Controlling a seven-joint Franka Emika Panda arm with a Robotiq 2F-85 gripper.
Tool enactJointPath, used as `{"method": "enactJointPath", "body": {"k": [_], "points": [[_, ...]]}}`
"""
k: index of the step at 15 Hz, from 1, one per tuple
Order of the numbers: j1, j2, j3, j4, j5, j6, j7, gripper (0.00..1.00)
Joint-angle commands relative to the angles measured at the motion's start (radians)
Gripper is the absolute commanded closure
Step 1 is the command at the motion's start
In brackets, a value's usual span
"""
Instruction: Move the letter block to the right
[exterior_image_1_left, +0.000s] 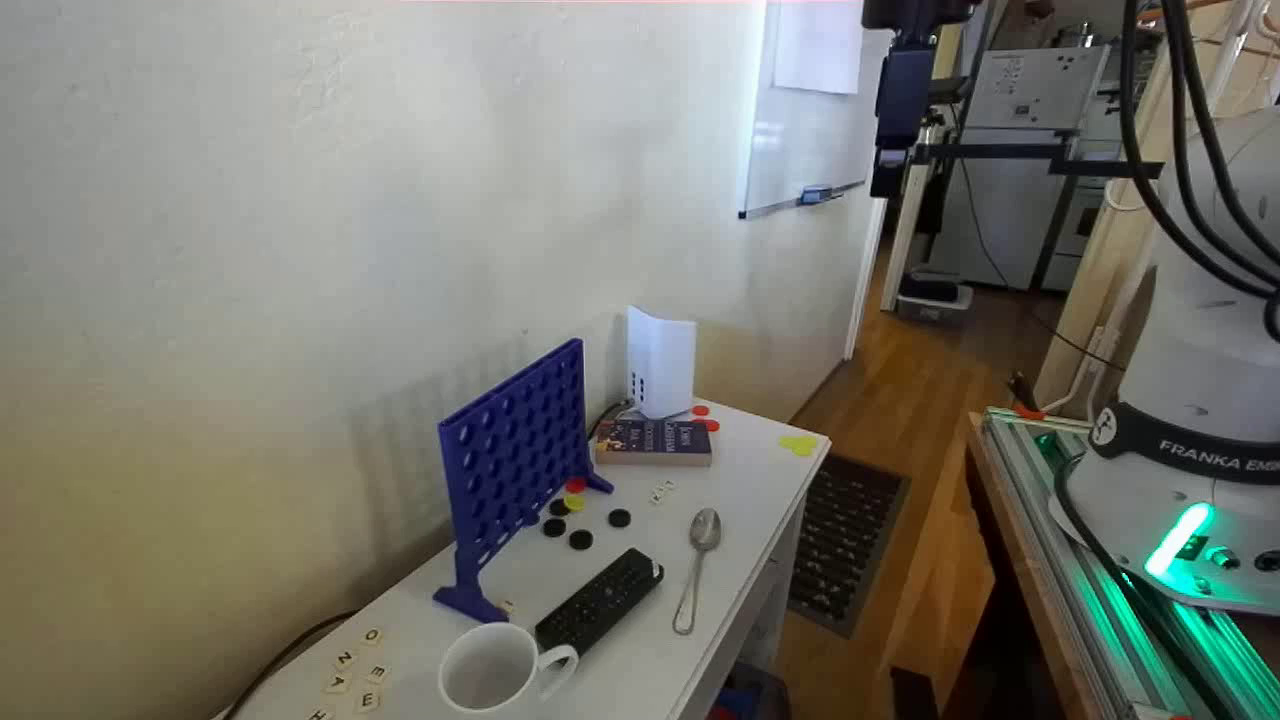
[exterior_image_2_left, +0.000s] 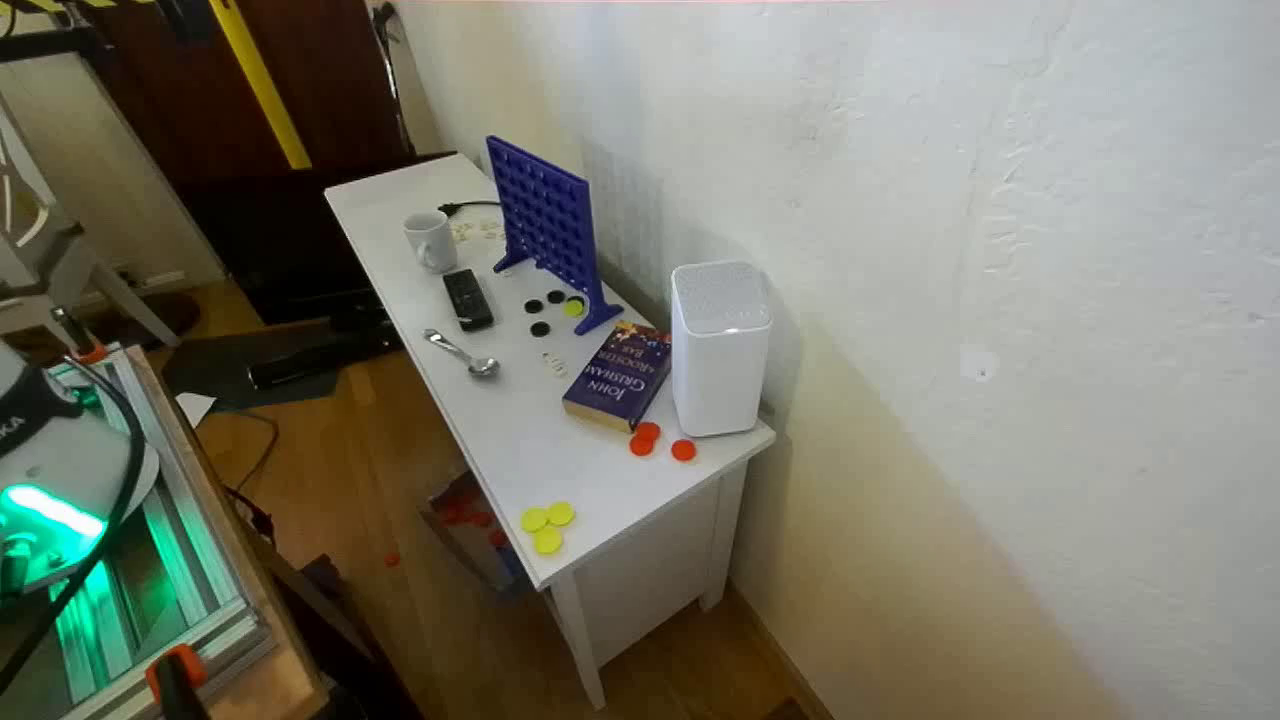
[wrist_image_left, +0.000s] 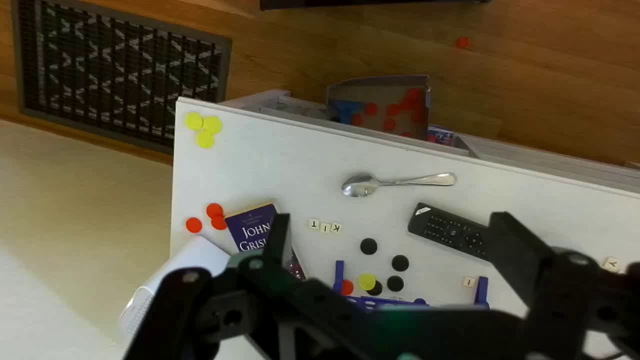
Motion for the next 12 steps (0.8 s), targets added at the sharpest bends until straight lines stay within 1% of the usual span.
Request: {"method": "enactJointPath", "body": {"k": [1, 6, 9, 12], "points": [[0.016, 0.003, -0.013, 0.002, -0.010, -0.002, 0.010, 0.00], [0.016, 0.003, -0.013, 0.002, -0.010, -0.002, 0.010, 0.00], [0.010, 0.074, -0.025, 0.004, 0.003, 0.080, 0.008, 0.00], [-0.009, 0.175, -0.034, 0.021, -0.003, 0.193, 0.023, 0.00]]}}
